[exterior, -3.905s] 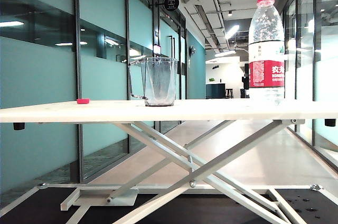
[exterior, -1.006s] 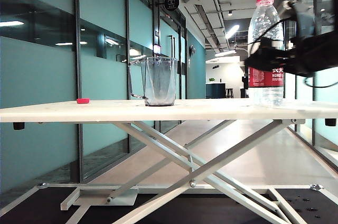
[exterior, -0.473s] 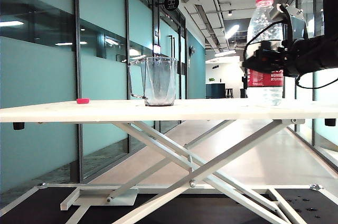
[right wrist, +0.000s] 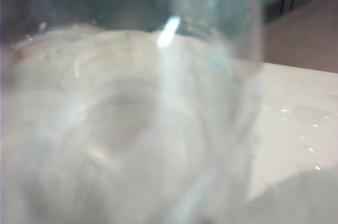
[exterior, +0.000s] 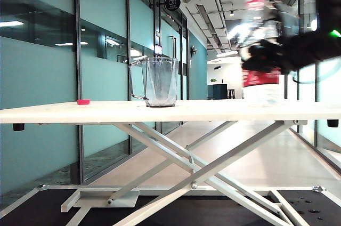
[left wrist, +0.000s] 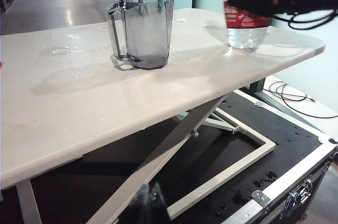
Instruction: Pick up the mineral water bottle on the table and pour water into the mug until it's half full.
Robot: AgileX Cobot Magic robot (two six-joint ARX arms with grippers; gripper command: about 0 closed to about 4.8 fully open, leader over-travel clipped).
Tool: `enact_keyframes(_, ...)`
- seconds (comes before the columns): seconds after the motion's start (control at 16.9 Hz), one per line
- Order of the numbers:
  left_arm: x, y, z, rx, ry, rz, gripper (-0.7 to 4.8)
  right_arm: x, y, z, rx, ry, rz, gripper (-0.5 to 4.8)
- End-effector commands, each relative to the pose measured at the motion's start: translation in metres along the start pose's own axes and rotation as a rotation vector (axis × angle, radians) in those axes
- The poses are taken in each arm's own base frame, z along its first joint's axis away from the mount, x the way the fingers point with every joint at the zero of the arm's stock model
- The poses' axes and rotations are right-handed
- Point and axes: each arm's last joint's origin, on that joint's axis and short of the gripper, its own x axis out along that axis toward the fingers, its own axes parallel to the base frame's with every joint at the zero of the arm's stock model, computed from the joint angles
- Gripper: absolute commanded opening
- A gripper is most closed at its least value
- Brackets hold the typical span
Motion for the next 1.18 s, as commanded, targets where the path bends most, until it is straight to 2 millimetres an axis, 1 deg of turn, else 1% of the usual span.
enact_keyframes(0.06, 0.000, 0.000, 0.001, 0.005, -0.002, -0.004, -0.05, 0.015, 0.018, 0.031, -0.133, 0.074, -0.038, 0.62)
enact_keyframes(0.12, 0.000, 0.000, 0.001, 0.005, -0.002, -0.004, -0.05, 0.024, 0.028, 0.043, -0.205, 0.135, -0.053, 0.62)
enact_keyframes(0.18, 0.000, 0.000, 0.001, 0.005, -0.002, -0.004, -0.05, 0.029, 0.034, 0.051, -0.262, 0.181, -0.079, 0.62)
enact_keyframes(0.24, 0.000, 0.000, 0.001, 0.006, -0.001, -0.003, -0.05, 0.035, 0.046, 0.065, -0.379, 0.249, -0.127, 0.62)
enact_keyframes(0.3, 0.000, 0.000, 0.001, 0.019, -0.001, -0.001, -0.05, 0.038, 0.052, 0.075, -0.458, 0.275, -0.164, 0.63)
enact_keyframes(0.36, 0.000, 0.000, 0.001, 0.027, -0.001, 0.000, -0.05, 0.039, 0.056, 0.080, -0.503, 0.285, -0.186, 0.63)
enact_keyframes(0.53, 0.000, 0.001, 0.000, 0.028, 0.003, 0.034, -0.05, 0.042, 0.073, 0.098, -0.730, 0.338, -0.283, 0.63)
enact_keyframes(0.77, 0.000, 0.001, 0.000, 0.027, 0.003, 0.039, -0.05, 0.044, 0.086, 0.103, -0.898, 0.373, -0.323, 0.63)
enact_keyframes(0.83, 0.000, 0.001, 0.000, 0.027, 0.003, 0.039, -0.05, 0.044, 0.087, 0.104, -0.941, 0.397, -0.351, 0.63)
enact_keyframes(1.01, 0.000, 0.001, 0.000, 0.027, 0.004, 0.039, -0.05, 0.043, 0.085, 0.104, -0.999, 0.440, -0.399, 0.63)
enact_keyframes(1.18, 0.000, 0.001, -0.001, 0.018, 0.015, 0.038, -0.05, 0.045, 0.085, 0.104, -1.088, 0.451, -0.393, 0.63)
